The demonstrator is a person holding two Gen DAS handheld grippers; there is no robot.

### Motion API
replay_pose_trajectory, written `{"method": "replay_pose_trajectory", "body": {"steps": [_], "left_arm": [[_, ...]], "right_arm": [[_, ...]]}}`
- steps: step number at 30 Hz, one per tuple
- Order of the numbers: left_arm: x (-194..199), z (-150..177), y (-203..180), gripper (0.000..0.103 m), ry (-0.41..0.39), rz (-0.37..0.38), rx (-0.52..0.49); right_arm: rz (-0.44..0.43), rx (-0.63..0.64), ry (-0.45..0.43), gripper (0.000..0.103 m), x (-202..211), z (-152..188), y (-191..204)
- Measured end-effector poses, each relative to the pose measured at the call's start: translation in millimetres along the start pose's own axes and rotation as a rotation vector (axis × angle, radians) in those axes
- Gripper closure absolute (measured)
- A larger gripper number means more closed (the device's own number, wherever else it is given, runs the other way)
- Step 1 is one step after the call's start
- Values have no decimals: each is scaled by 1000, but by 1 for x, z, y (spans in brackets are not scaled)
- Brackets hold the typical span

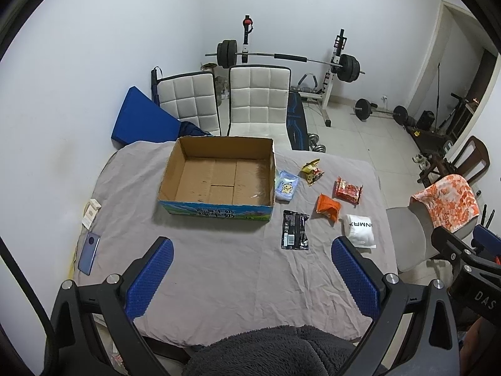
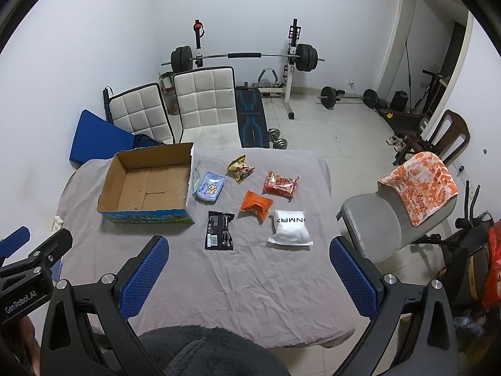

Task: Organize snacks

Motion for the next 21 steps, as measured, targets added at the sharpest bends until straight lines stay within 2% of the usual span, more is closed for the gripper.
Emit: {"method": "replay_pose_trajectory", "body": {"steps": [5, 8, 11, 15, 18, 21], "left_arm": [[-17, -8, -18, 0, -4, 8, -28], [-40, -11, -38, 0, 30, 22, -50], [-77, -12, -60, 0, 87, 29, -76], [-137, -4, -98, 0, 195, 58, -116], [-189, 4, -130, 1, 274, 49, -182], [-246, 22, -160, 9, 398, 72, -197]], "right_arm": [[18, -85, 33, 0, -23, 0, -38], [48, -125, 58, 0, -43, -1, -70], [69, -169, 121, 0, -77, 1, -109], [74, -215, 218, 0, -148, 5, -159], [63, -227, 303, 0, -207, 14, -185], [55, -240, 407, 0, -274, 27, -208]]}}
Point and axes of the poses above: each gripper's, at about its wrist camera, not at the fingertips, and x roughly against the way its jaws point, y to its left, z to its underside, the point moved 9 cm from there along -x, roughly the way its jaws point, and after that the axes turned 13 degrees about -z, right-handed, at the moved point
